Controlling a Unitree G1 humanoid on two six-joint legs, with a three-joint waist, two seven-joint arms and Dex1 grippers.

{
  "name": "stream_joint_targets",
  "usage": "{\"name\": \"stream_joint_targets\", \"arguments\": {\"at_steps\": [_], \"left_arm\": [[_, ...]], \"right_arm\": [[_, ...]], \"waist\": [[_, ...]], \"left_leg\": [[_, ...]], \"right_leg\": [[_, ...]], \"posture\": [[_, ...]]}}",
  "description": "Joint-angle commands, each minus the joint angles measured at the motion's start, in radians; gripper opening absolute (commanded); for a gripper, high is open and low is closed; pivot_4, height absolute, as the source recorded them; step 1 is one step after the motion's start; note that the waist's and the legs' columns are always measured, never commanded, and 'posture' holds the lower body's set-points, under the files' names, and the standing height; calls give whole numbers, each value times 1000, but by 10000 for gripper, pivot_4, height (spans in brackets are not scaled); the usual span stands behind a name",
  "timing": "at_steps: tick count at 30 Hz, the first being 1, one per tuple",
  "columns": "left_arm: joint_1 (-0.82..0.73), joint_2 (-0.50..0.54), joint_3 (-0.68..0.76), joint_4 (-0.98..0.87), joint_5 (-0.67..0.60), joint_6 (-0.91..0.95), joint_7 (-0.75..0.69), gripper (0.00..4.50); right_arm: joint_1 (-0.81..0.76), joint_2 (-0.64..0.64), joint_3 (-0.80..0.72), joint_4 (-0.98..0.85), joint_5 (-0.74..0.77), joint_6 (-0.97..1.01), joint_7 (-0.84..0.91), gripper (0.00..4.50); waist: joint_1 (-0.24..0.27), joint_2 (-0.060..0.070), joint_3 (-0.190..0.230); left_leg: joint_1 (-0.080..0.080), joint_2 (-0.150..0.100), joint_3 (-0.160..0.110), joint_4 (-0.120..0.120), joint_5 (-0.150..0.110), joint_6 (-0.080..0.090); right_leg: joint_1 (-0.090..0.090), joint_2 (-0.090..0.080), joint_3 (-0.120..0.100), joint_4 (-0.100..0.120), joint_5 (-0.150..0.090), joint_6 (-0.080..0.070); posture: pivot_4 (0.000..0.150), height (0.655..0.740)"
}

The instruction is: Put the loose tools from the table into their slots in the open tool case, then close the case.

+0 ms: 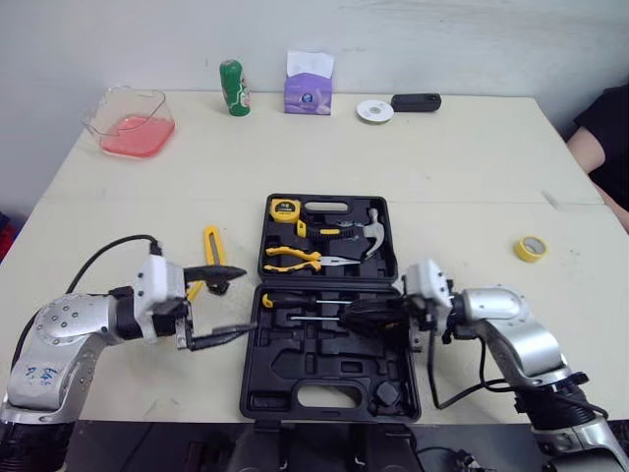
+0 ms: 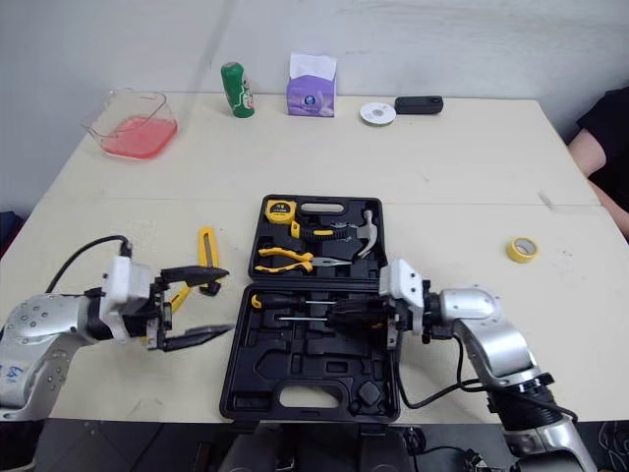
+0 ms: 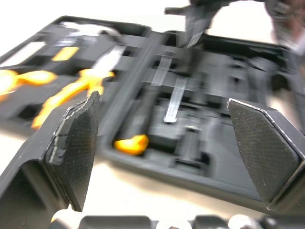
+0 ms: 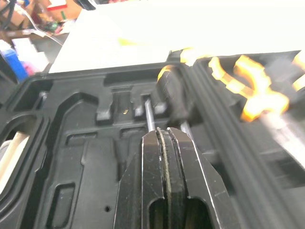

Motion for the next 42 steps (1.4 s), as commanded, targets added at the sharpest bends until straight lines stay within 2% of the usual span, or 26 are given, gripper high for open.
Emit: {"name": "stream_joint_targets", "arguments": {"at_steps": [1,3,4,7,11,14,15,20,23,27,36,42], "left_arm": [[50,29,130,38,-7,-37,3,45000],[79,35,179,64,3,-51,11,45000],[89,39,196,71,1,-36,26,45000],[118,48,287,131,8,-18,77,45000],[217,16,397,212,25,-63,100,45000],[262,-12,464,259,39,-95,158,45000],[259,-23,494,284,46,-102,204,45000],[262,-25,554,364,84,-59,353,45000],[289,-38,619,396,62,14,428,45000],[308,-52,659,452,103,-34,505,45000],[345,-80,657,450,81,-14,545,45000],[343,-89,653,406,67,2,553,45000]], "right_arm": [[51,-73,-171,-60,102,36,-6,272],[80,-115,-268,-57,168,99,-24,272],[104,-155,-288,-45,151,103,-9,272],[161,-215,-410,52,123,44,-8,8775],[220,-250,-592,220,83,-60,-62,26449],[263,-253,-685,364,18,-238,-98,42092],[276,-255,-710,422,5,-275,-107,44711],[289,-267,-778,629,-43,-426,-194,44711],[332,-302,-826,832,-90,-551,-271,44711],[363,-331,-859,1013,-91,-634,-346,44711],[369,-355,-834,1145,-110,-765,-424,44711],[296,-352,-777,1162,-105,-760,-388,44711]], "waist": [[1,0,0],[2,0,0],[2,0,0],[3,0,1],[1,0,1],[1,0,1],[1,0,1],[-1,0,1],[0,1,1],[-3,1,1],[-29,2,1],[-30,0,1]], "left_leg": [[0,0,0,0,0,0],[0,0,0,0,-1,1],[0,0,0,0,-1,1],[0,0,1,0,-2,2],[0,0,1,-1,-2,1],[1,0,4,-2,-3,2],[1,0,4,-2,-3,2],[2,0,5,-2,-3,2],[2,0,5,-2,-4,2],[3,1,7,-6,-6,1],[6,2,10,-6,-9,-5],[7,5,12,-6,-9,-6]], "right_leg": [[0,0,0,-1,0,0],[0,-1,0,-1,0,0],[0,-1,0,-1,0,0],[1,-1,0,-5,0,0],[0,-1,0,-6,0,0],[0,-1,1,-9,0,0],[0,-1,1,-9,0,0],[0,-2,2,-9,1,1],[0,-3,3,-8,1,1],[0,-3,4,-12,1,1],[0,-7,7,-11,2,1],[0,-4,9,-11,2,0]], "posture": [[1500,7400],[1500,7400],[1500,7400],[1500,7400],[1500,7400],[1500,7400],[1500,7400],[1500,7400],[1500,7400],[1500,7400],[1500,7400],[1500,7400]]}}
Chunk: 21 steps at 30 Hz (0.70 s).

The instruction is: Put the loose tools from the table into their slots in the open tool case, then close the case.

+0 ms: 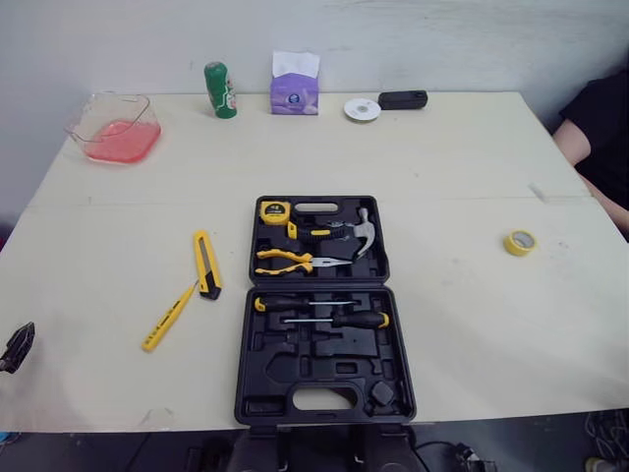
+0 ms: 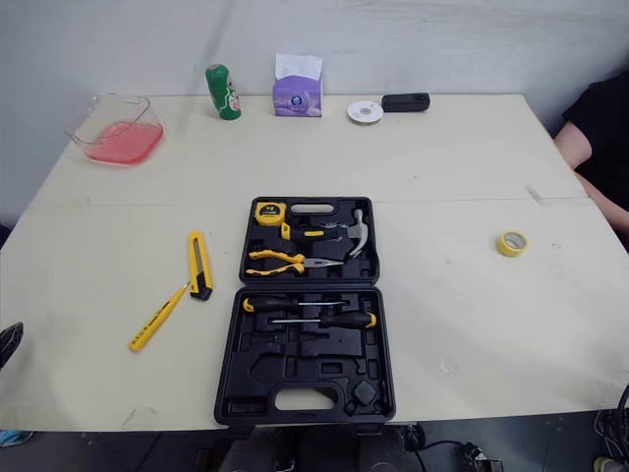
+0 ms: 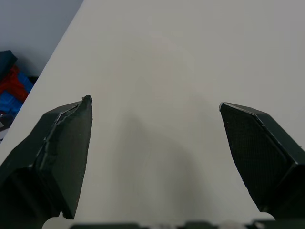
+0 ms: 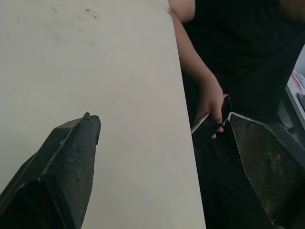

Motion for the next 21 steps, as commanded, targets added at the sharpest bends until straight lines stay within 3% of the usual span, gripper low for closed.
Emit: {"name": "stream_joint_targets", "arguments": {"at_steps": [1,5,14,21], "left_arm": [[5,1,23,-58,-19,-2,10,45000],[14,10,-22,-205,-35,11,-35,45000],[60,13,-100,-397,-123,129,-140,45000],[98,65,-190,-474,-180,303,-209,45000]], "right_arm": [[-36,-18,19,-4,13,-5,28,44711],[-74,54,67,-218,150,190,232,44711],[-62,185,137,-714,288,421,253,44711],[-164,238,329,-1065,365,552,320,44711]], "waist": [[0,0,0],[4,-1,0],[8,4,1],[6,5,2]], "left_leg": [[1,0,1,0,0,0],[1,1,1,0,0,0],[0,4,1,0,1,2],[0,4,3,1,-1,-1]], "right_leg": [[0,0,1,0,0,0],[0,0,1,0,0,0],[-1,3,2,-1,1,-2],[-2,4,3,1,1,-2]], "posture": [[1500,7400],[1500,7400],[1500,7400],[1500,7400]]}}
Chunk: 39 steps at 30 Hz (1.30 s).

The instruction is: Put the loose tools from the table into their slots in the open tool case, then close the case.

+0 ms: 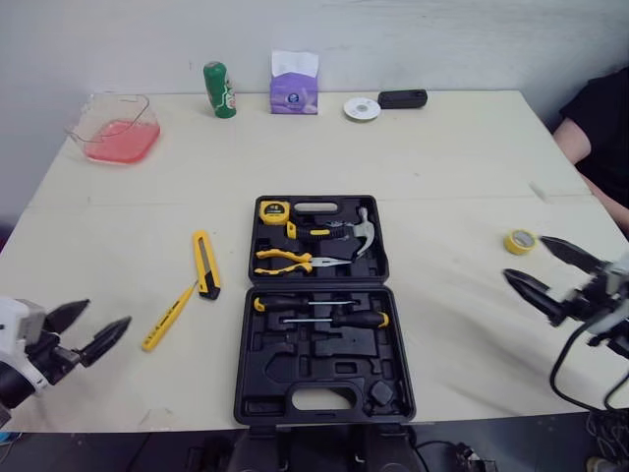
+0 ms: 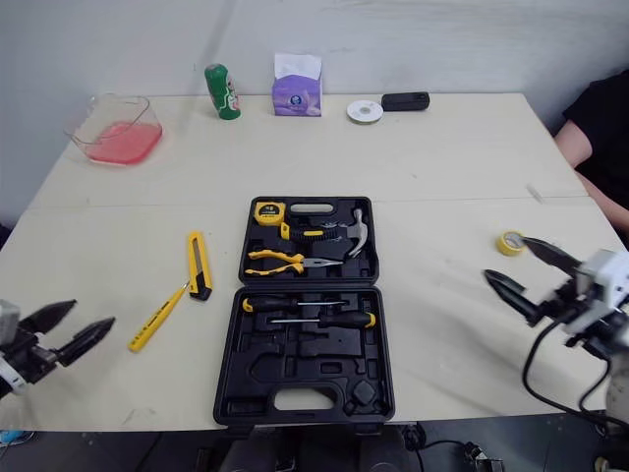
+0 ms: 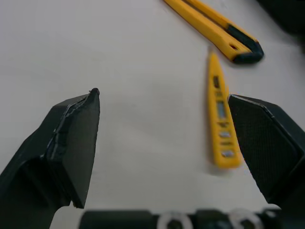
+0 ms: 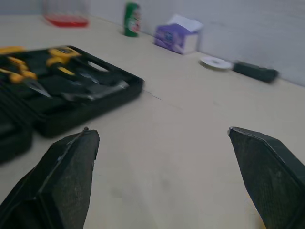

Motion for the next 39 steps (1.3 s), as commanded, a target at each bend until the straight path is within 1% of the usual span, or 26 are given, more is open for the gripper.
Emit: {"name": "stream_joint_targets", "arguments": {"at_steps": [1,5,8,12,14,18,30,31,35,36,38,39], "left_arm": [[-9,16,-16,-56,-20,37,-5,45000],[-32,20,-87,-83,34,50,25,45000],[-38,36,-151,-79,115,-6,18,45000],[-78,9,-195,-52,127,-2,40,45000],[-75,9,-215,-63,138,0,32,45000],[-90,-6,-244,-59,147,2,45,45000],[-86,-17,-314,27,244,-63,55,45000],[-87,-14,-324,35,255,-71,57,39379],[-90,-18,-339,52,267,-63,64,23565],[-88,-22,-335,54,263,-56,67,18101],[-85,-27,-330,54,258,-54,69,9114],[-82,-28,-325,62,257,-62,64,5816]], "right_arm": [[-38,8,57,-159,52,53,23,44711],[-60,33,135,-266,93,120,44,44711],[-73,43,165,-313,116,160,55,44711],[-59,53,210,-379,122,177,78,44711],[-57,52,215,-384,121,180,91,44711],[-45,47,242,-386,99,171,140,44711],[-25,68,245,-373,64,152,144,44711],[-22,68,244,-372,61,151,145,45000],[-17,67,238,-369,60,149,144,45000],[-16,68,239,-372,59,149,143,45000],[-14,69,240,-375,57,149,140,45000],[-14,68,243,-376,54,149,138,45000]], "waist": [[3,0,0],[19,0,0],[27,0,0],[28,-1,0],[28,-1,0],[25,-1,0],[28,-1,0],[28,-1,0],[28,0,0],[28,0,-1],[28,0,-1],[28,1,-1]], "left_leg": [[0,0,0,0,0,0],[-2,1,-1,0,1,4],[-3,0,0,1,0,5],[-3,0,0,3,-1,6],[-3,1,0,3,-1,6],[-3,1,0,3,-1,6],[-2,1,0,4,-1,6],[-2,1,0,4,-1,6],[-1,1,1,4,-1,6],[-1,1,1,4,-1,6],[-1,1,1,4,-1,6],[-1,1,1,4,-1,6]], "right_leg": [[0,0,0,0,0,0],[0,1,-2,0,0,-1],[0,4,-2,0,0,0],[0,6,-2,-3,0,0],[0,2,-2,-3,0,0],[0,2,-2,-3,0,0],[0,2,-2,-1,0,0],[0,1,-2,-1,0,0],[0,1,-1,-1,0,-1],[0,1,-1,-1,0,-1],[0,1,-1,-1,0,-1],[0,1,-1,-1,0,-1]], "posture": [[1500,7400],[1500,7400],[1500,7400],[1500,7400],[1500,7400],[1500,7400],[1500,7400],[1500,7400],[1500,7400],[1500,7400],[1500,7400],[1500,7400]]}}
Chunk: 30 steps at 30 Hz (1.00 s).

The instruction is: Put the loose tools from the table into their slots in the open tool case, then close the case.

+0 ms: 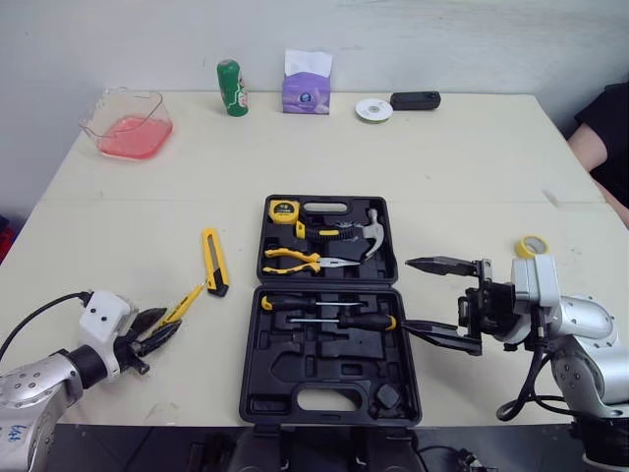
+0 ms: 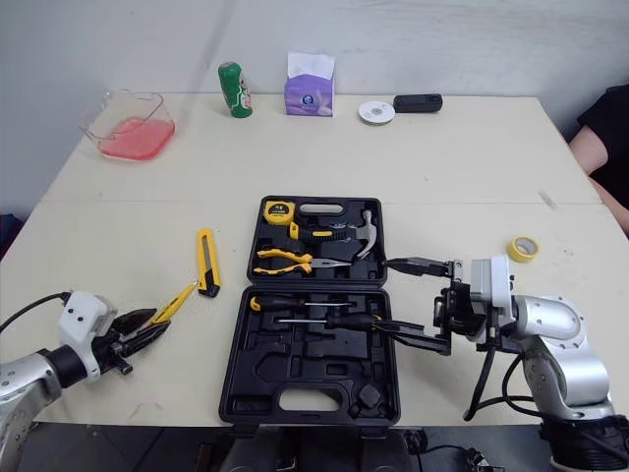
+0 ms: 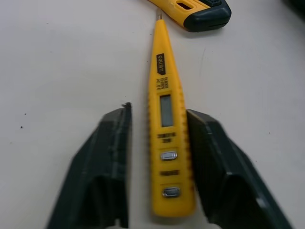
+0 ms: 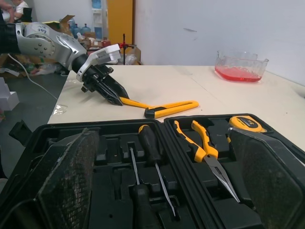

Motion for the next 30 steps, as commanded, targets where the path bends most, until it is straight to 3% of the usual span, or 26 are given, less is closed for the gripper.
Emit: {"name": "stream_joint_targets", "arguments": {"at_steps": [1,12,17,21,30], "left_arm": [[31,-11,-21,56,23,10,-7,5847],[21,-9,146,118,-59,-197,-122,5847],[6,70,184,85,-67,-299,-251,5847],[-29,151,104,-21,-79,-307,-359,5847],[-219,253,-154,-203,-63,-198,-418,5847]], "right_arm": [[3,4,-12,-21,-1,-16,-1,45000],[-4,1,-6,-15,-23,-17,6,45000],[-19,-10,-12,8,-39,-30,22,45000],[-23,-31,-35,40,-52,-48,40,45000],[33,-56,-46,22,-60,-42,40,45000]], "waist": [[0,2,-1],[-2,5,-3],[2,3,-3],[2,3,-2],[-2,3,-2]], "left_leg": [[0,0,0,0,0,0],[0,2,1,0,-1,-1],[-1,1,1,0,-1,0],[-2,0,1,1,-2,-3],[-2,4,2,0,-1,-1]], "right_leg": [[0,0,0,0,0,0],[-1,1,0,0,0,-1],[-1,0,-2,-1,0,-1],[-1,0,-1,-1,0,-1],[-1,12,0,1,0,-1]], "posture": [[1500,7400],[1500,7400],[1500,7400],[1500,7400],[1500,7400]]}}
